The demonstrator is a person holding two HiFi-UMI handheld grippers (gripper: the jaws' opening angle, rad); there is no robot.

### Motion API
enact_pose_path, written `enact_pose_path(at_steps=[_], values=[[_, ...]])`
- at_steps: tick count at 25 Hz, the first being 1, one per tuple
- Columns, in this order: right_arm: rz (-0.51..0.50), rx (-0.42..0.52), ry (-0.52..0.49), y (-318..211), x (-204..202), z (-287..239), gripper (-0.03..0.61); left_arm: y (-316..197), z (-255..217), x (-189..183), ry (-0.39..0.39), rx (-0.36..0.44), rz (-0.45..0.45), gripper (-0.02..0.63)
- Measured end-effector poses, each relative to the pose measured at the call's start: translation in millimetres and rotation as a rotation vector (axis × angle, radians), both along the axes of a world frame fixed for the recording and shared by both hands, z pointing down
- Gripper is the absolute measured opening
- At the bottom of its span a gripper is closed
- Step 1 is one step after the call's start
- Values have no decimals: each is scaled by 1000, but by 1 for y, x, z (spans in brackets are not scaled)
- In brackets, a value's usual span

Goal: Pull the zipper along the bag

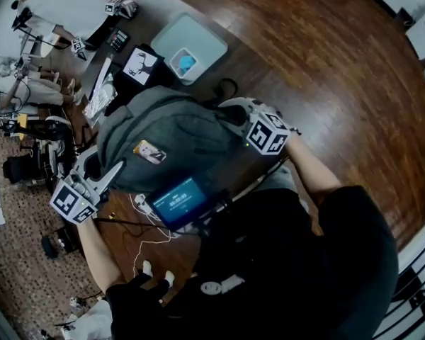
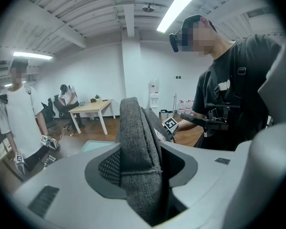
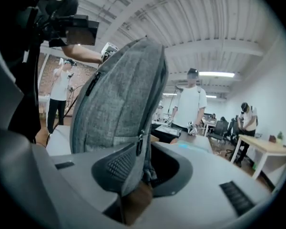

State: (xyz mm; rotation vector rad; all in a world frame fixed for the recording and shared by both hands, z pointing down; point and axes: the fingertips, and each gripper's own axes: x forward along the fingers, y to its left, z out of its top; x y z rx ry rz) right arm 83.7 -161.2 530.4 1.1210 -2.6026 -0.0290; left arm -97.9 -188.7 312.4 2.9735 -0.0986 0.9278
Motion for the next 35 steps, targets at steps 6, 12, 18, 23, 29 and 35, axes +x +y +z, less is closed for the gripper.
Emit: enact_pose_path(at_steps=[6, 12, 18, 23, 29, 35], values=[[24, 62, 23, -11, -2, 0, 113, 1, 0, 1, -2, -14, -6, 183], [89, 152, 134, -24, 1, -1, 127, 0, -2, 0, 10, -19, -8, 183], [-79, 214, 113, -6, -3, -10, 127, 4, -3, 0, 17, -11, -9, 183], [-17, 224, 66, -23, -2, -5, 150, 0, 0, -3, 17, -9, -20, 183], [0, 285, 102, -25, -5, -9, 107, 1, 1, -4, 22, -5, -16, 183], [-33, 293, 142, -25, -17, -1, 9, 2, -1, -3, 27, 3, -19, 183]])
